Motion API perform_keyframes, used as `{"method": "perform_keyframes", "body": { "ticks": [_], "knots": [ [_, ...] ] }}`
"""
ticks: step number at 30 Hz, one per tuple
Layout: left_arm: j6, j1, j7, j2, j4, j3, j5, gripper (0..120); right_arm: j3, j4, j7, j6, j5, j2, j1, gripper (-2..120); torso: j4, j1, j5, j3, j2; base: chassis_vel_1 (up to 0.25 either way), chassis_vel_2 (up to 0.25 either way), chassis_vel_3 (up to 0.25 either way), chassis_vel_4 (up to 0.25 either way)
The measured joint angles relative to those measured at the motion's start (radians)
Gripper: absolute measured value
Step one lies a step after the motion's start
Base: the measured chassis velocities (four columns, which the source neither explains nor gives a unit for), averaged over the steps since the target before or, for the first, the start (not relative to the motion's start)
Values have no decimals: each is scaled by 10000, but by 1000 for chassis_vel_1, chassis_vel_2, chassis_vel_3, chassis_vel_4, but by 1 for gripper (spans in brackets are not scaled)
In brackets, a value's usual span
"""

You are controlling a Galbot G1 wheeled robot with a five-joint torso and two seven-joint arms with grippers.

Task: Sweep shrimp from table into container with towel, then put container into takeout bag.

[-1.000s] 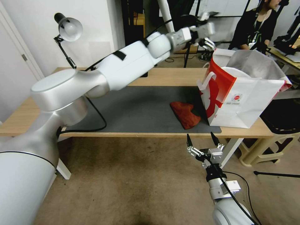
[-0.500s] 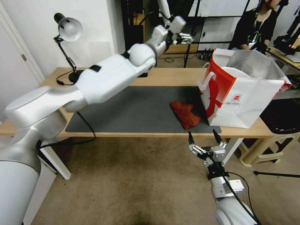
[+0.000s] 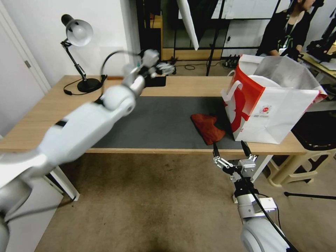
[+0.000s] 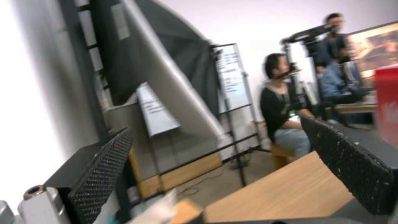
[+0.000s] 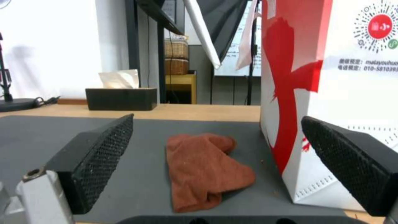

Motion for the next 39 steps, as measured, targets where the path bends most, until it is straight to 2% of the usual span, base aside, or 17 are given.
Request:
{"method": "perform_keyframes", "body": {
  "ticks": [2, 4, 5, 6, 7, 8, 10, 11, 13, 15, 16, 17, 19, 22, 23, 28, 39],
  "knots": [
    [-40, 325, 21, 80, -117, -222, 72, 100, -1, 11, 8, -12, 0, -2, 18, 100, 5, -1, 1, 0, 0, 0, 0, 0, 0],
    [-227, 1983, 73, 423, -827, -1343, 386, 100, 8, 64, 62, -43, -2, -6, 63, 100, 4, -1, -8, 0, 0, 0, 0, 0, 0],
    [-243, 2335, 74, 472, -1016, -1606, 448, 100, 17, 75, 80, -46, -4, -7, 78, 100, 1, -1, 0, -1, 0, 0, 0, 0, 0],
    [-290, 3249, 75, 548, -1475, -2242, 658, 100, 55, 122, 140, -88, -7, -8, 105, 100, -1, -2, 6, -1, 0, 0, 0, 0, 0],
    [-290, 3249, 75, 548, -1475, -2242, 658, 100, 55, 122, 140, -88, -7, -8, 105, 100, -1, -2, 6, -1, 0, 0, 0, 0, 0],
    [-306, 3823, 64, 552, -1748, -2625, 827, 100, 71, 151, 173, -130, -8, -6, 124, 100, -2, -1, 0, 0, 0, 0, 0, 0, 0],
    [-358, 5032, -109, 488, -2375, -3409, 1212, 100, 106, 229, 218, -254, -10, -1, 185, 100, 0, -2, 2, -1, 0, 0, 0, 0, 0],
    [-358, 5032, -109, 488, -2375, -3409, 1212, 100, 106, 229, 218, -254, -10, -1, 185, 100, 0, -2, 2, -1, 0, 0, 0, 0, 0],
    [-467, 6245, -351, 251, -2961, -4160, 1609, 100, 132, 265, 246, -306, -45, 12, 250, 100, -1, -1, 0, -1, 1, 0, 0, 0, 0],
    [-634, 7060, -521, -19, -3234, -4514, 2077, 100, 170, 291, 249, -308, -96, 31, 258, 100, 3, -2, 5, -1, 1, 0, 0, 0, 0],
    [-634, 7060, -521, -19, -3234, -4514, 2077, 100, 170, 291, 249, -308, -96, 31, 258, 100, 3, -2, 5, -1, 1, 0, 0, 0, 0],
    [-743, 7435, -632, -241, -3275, -4551, 2342, 100, 244, 365, 254, -302, -162, 77, 157, 100, 7, -2, 4, -1, 0, 0, 0, 0, 0],
    [-954, 7944, -760, -702, -3253, -4539, 2812, 100, 415, 458, 302, -226, -313, 183, -65, 100, -14, -2, 0, 0, 1, 0, 0, 0, 0],
    [-1147, 8373, -825, -1009, -3222, -4596, 3131, 100, 478, 485, 328, -193, -391, 218, -100, 100, -8, -2, -2, 0, 0, 0, 0, 0, 0],
    [-1337, 8816, -928, -1350, -3209, -4712, 3450, 100, 495, 485, 339, -154, -473, 235, -77, 100, 0, -2, 5, 0, 1, 0, 0, 0, 0],
    [-1670, 9339, -1073, -1865, -3126, -4976, 3867, 100, 495, 394, 325, -49, -605, 232, -41, 100, 1, -2, 2, 0, 1, 0, 0, 0, 0],
    [-1724, 9374, -1104, -1958, -3049, -5313, 4049, 100, 364, 195, 151, 84, -614, 204, 21, 100, -1, -1, 2, 2, 0, 0, 0, 0, 0]
  ]
}}
